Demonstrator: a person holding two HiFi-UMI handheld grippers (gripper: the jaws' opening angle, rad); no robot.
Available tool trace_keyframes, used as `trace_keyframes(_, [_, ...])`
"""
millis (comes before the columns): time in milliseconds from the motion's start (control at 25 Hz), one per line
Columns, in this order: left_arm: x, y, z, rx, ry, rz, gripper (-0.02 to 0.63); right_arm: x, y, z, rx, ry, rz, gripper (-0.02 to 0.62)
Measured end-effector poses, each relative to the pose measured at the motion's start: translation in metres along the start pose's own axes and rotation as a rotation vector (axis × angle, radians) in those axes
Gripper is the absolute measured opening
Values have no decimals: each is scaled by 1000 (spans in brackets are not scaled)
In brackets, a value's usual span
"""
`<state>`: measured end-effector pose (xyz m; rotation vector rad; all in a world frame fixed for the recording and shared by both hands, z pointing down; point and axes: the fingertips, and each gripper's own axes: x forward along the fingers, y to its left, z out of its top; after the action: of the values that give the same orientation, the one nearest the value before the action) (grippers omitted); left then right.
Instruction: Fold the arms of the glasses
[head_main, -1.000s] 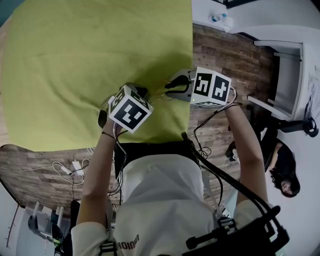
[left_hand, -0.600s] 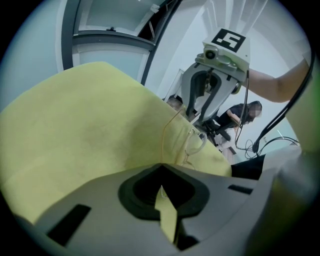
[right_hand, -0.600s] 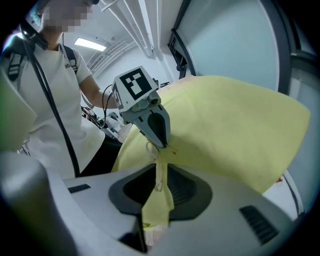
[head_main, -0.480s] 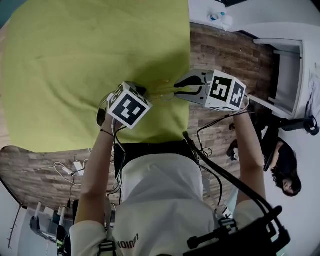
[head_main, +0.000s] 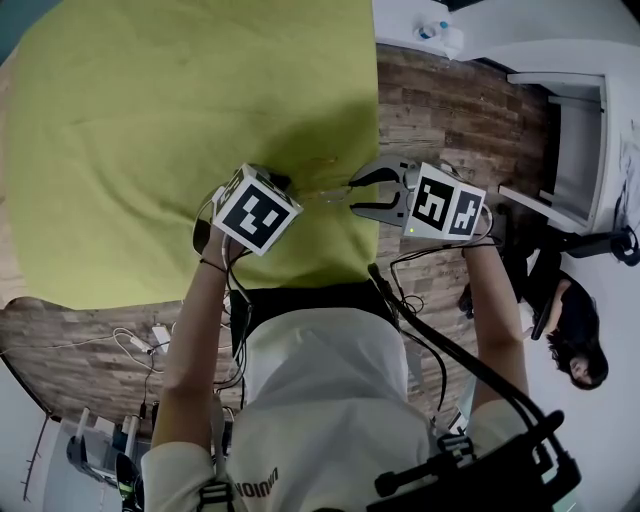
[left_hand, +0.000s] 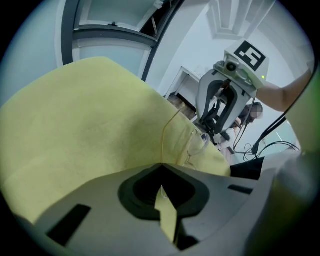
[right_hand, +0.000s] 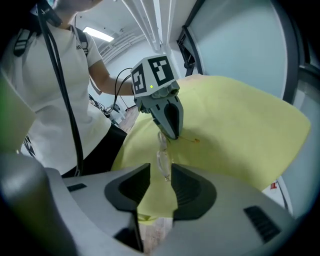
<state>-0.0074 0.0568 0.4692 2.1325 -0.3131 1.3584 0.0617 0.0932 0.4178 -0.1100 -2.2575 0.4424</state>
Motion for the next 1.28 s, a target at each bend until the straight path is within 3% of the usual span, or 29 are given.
trace_keyframes(160, [-1, -2, 1, 4, 0, 1, 14, 4, -2, -3, -39, 25, -49, 136])
trace_keyframes(280, [-1, -2, 2, 9, 1, 0, 14, 4, -8, -3, -47, 14, -87, 66])
trace_keyframes(360, [-1, -2, 2, 12, 0, 2, 14, 4, -10, -1, -45, 5, -97, 55])
trace_keyframes(760, [0, -4, 5, 72, 40, -21, 14, 7, -15, 0, -40, -29, -154, 41])
trace_keyframes(1000, [1, 0, 6, 38, 49, -33, 14, -9, -12, 11, -13, -117, -159, 44])
trace_keyframes(1280, [2, 6, -1, 12, 81, -37, 14, -4, -4, 6, -61, -43, -141, 92])
